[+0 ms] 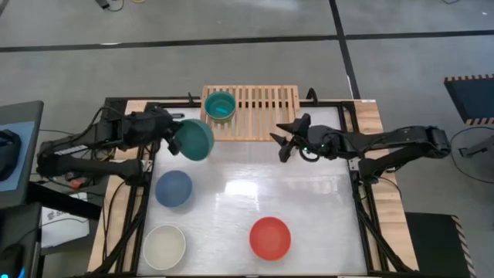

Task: Place and stack bowls onto a shelf
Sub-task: Put the green bowl on the shelf

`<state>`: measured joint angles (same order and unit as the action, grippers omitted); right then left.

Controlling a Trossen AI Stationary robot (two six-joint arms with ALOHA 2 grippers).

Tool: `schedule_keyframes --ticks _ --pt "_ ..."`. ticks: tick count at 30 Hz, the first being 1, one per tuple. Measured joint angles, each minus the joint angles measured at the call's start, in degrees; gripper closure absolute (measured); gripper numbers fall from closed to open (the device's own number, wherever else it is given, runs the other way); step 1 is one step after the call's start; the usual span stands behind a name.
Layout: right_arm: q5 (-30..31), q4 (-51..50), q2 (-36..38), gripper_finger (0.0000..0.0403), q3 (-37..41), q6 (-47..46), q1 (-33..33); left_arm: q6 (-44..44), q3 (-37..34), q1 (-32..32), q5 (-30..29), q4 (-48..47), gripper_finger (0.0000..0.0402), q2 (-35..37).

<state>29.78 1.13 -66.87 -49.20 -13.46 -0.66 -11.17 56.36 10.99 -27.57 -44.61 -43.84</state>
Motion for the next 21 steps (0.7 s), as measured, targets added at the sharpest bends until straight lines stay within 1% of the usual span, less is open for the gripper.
schedule_keyframes --ticks 2,6,9,11,16,21 --pt "0.0 0.0 -1.0 0.0175 -0.8 0.1 0.6 1.8 0.0 -3.3 -2.1 2.8 0.0401 -1.1" --pt "0.0 0.0 -2.5 0.0175 -2.4 1.8 2.6 5.2 0.0 -9.2 -8.4 8.7 0.0402 -3.4" --pt "0.0 0.1 -3.0 0.0175 -3.5 4.9 4.4 8.4 0.0 -12.9 -13.7 15.4 0.0402 -5.4" --pt "0.1 2.1 -2.9 0.0175 -3.7 7.9 5.9 11.5 0.0 -15.2 -16.9 20.8 0.0402 -7.2" --pt "0.1 6.4 -2.9 0.0175 -3.7 15.4 9.9 21.3 0.0 -19.6 -22.9 35.6 0.0402 -14.1" --pt "0.2 9.3 -2.9 0.0175 -3.7 22.8 13.8 29.2 0.0 -21.2 -26.4 49.7 0.0402 -22.1"
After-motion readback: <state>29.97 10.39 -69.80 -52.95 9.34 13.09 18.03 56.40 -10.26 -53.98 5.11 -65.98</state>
